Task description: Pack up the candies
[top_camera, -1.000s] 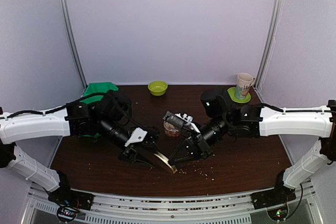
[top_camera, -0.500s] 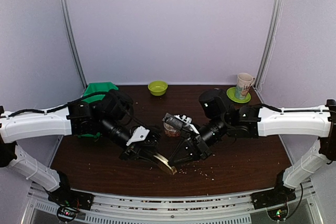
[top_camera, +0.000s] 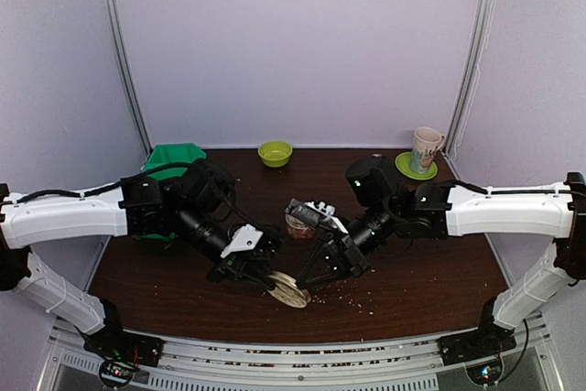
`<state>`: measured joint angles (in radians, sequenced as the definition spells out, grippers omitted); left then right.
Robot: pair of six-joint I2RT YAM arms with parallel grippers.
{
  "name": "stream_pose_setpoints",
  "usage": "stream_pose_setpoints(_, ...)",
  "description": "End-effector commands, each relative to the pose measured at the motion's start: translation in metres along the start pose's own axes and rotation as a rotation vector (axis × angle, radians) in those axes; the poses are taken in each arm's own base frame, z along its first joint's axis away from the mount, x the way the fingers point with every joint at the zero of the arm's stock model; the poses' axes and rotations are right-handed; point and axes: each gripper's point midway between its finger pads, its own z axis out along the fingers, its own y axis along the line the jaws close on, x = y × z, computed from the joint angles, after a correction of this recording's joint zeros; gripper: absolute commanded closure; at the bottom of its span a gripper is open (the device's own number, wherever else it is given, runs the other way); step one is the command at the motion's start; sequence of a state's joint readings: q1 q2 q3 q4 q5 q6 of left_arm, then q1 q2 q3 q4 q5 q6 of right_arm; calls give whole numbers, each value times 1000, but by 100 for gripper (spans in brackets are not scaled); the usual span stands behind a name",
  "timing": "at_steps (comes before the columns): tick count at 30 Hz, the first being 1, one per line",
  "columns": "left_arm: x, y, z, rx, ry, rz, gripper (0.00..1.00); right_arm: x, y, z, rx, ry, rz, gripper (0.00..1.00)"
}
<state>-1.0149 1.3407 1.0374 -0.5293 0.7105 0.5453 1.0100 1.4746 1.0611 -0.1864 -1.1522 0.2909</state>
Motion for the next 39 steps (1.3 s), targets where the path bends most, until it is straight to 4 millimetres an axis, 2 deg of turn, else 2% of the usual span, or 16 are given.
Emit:
stream_pose_setpoints(1,-18,11,-4,-33,-36,4,92,-1,-12,-5,39,-4,14,96)
stream_pose_setpoints(5,-11,20,3,-44,3,-58,94,-4,-28,-22,124,-34,54,78)
stream_pose_setpoints(8,-8,25,8,-38,26,-111,95,-6,-44,-43,221,-80,91,63)
stream_pose_setpoints(13,-5,37,17,-42,46,-202,96,-3,-80,-91,470,-163,181,53)
stream_pose_setpoints(17,1,56,26,-59,74,-324,95,8,-109,-139,734,-210,243,52)
stream_pose_setpoints(20,-1,71,36,-51,69,-412,95,13,-114,-162,837,-245,257,52)
stream_pose_setpoints(24,5,90,58,-14,89,-562,95,18,-112,-183,932,-265,250,52)
stream_pose_setpoints(33,35,128,108,72,114,-905,95,32,-113,-213,1087,-283,259,52)
stream_pose_setpoints(39,68,148,126,89,137,-1068,92,38,-111,-222,1130,-290,256,52)
